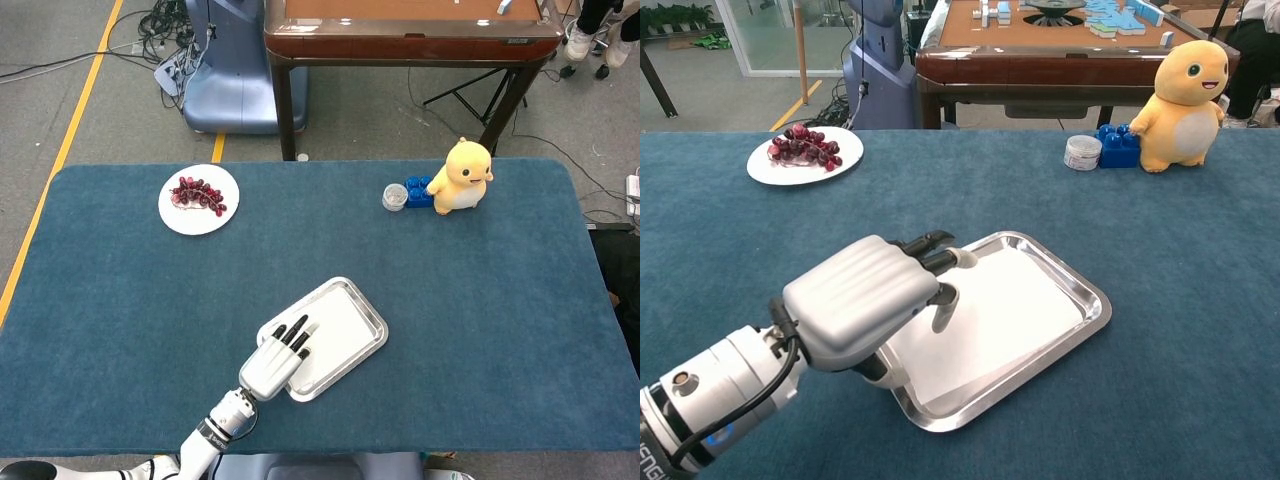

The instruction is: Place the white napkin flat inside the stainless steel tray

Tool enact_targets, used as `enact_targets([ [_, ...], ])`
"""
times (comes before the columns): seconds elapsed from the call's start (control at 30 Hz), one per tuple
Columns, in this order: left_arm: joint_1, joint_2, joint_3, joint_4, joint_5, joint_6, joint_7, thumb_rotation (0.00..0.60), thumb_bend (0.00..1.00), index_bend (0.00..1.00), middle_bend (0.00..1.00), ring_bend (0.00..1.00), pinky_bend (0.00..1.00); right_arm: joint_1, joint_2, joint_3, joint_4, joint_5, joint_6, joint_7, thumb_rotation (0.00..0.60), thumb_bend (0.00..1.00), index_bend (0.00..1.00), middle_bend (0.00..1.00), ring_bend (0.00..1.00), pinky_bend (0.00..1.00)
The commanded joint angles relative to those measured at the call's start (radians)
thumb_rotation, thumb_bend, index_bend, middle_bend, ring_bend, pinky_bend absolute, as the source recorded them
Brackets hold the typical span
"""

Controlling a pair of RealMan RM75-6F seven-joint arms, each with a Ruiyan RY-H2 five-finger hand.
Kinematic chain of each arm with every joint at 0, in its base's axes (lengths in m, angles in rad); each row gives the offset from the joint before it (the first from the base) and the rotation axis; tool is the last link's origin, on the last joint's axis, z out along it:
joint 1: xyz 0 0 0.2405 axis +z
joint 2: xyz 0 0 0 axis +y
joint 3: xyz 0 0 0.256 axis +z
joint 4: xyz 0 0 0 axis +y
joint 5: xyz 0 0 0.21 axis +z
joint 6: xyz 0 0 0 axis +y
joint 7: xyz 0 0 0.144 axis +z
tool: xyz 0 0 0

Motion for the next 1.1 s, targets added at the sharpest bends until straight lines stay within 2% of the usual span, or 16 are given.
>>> enact_targets([
  [0.03,-0.001,0.004,0.0,-0.006,0.002,0.007,0.018,0.6,0.11,0.48,0.14,0.06,0.31,0.0,0.0,-0.001,0.0,-0.002,0.0,-0.001,0.6,0.19,0.52,0.31,0.18,0.1],
  [0.63,-0.004,0.012,0.016,0.008,0.08,0.076,0.173,0.6,0.11,0.5,0.14,0.06,0.31,0.0,0.0,0.003,0.002,0.003,-0.005,0.004,0.6,0.19,0.52,0.31,0.18,0.1],
  [1.1,0.019,0.04,0.031,-0.035,0.075,0.083,0.225,0.6,0.11,0.5,0.14,0.06,0.31,0.002,-0.002,0.003,0.004,0.002,-0.01,0.002,0.6,0.19,0.52,0.31,0.18,0.1],
])
